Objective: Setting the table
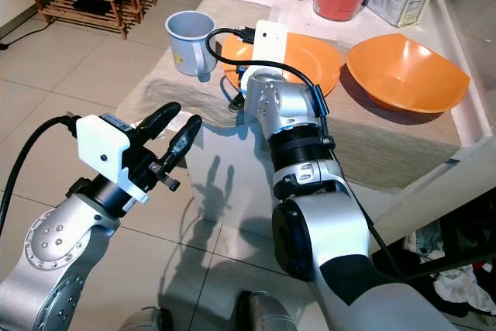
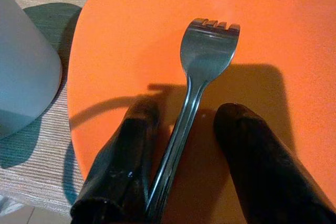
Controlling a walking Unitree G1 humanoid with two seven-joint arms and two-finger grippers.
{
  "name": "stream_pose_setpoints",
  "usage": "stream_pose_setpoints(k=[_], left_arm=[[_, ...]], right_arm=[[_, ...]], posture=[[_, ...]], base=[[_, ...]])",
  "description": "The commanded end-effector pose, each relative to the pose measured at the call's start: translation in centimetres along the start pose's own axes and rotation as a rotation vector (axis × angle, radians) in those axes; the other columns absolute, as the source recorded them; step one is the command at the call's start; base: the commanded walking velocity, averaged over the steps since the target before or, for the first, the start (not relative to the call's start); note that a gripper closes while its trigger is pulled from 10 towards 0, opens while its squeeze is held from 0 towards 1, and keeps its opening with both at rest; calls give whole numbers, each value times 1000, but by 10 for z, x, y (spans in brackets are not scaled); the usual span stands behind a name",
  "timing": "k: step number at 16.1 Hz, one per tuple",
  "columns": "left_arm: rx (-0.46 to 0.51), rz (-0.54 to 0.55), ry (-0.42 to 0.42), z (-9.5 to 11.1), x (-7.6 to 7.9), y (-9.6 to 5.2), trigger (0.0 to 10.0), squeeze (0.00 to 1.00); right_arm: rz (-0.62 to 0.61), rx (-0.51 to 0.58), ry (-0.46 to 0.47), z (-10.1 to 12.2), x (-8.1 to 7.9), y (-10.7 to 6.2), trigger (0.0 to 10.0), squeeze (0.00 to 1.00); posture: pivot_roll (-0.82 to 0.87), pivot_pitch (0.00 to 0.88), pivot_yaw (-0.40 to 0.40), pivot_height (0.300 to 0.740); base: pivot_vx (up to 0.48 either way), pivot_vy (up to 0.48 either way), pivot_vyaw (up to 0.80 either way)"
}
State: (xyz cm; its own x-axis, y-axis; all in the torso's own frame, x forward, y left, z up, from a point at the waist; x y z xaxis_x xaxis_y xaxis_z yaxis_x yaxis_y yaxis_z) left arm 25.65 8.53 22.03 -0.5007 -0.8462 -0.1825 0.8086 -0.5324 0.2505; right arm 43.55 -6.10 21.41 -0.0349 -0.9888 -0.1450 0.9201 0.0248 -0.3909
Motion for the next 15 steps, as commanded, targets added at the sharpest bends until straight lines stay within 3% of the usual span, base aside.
stream_pose_setpoints(k=[1, 15], left_arm=[[11, -6, 12, 5, 3, 0, 10000, 0], [15, -12, 16, 4, 3, 4, 10000, 0]], right_arm=[[-16, -4, -7, 4, 3, 0, 0, 0], [-14, 31, 45, 15, 7, -1, 0, 0]], posture=[[-43, 171, -56, 740], [-47, 150, -57, 740]], base=[[0, 0, 0], [0, 0, 0]])
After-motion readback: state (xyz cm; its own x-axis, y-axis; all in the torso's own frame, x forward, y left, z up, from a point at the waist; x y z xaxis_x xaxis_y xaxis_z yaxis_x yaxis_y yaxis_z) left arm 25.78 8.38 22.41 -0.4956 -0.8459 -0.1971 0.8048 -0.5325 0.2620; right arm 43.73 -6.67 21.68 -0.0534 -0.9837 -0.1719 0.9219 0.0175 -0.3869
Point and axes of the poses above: a point about 5 cm out from each wrist's last joint towards the gripper, its own y axis pointing out of the wrist towards the gripper, its own z axis along the axis of the wrist's last joint, x = y × z, the point moved 4 cm from there along y, pointing out of the wrist towards the gripper, and after that the axes turned 1 degree about y, right-handed, at the moved point
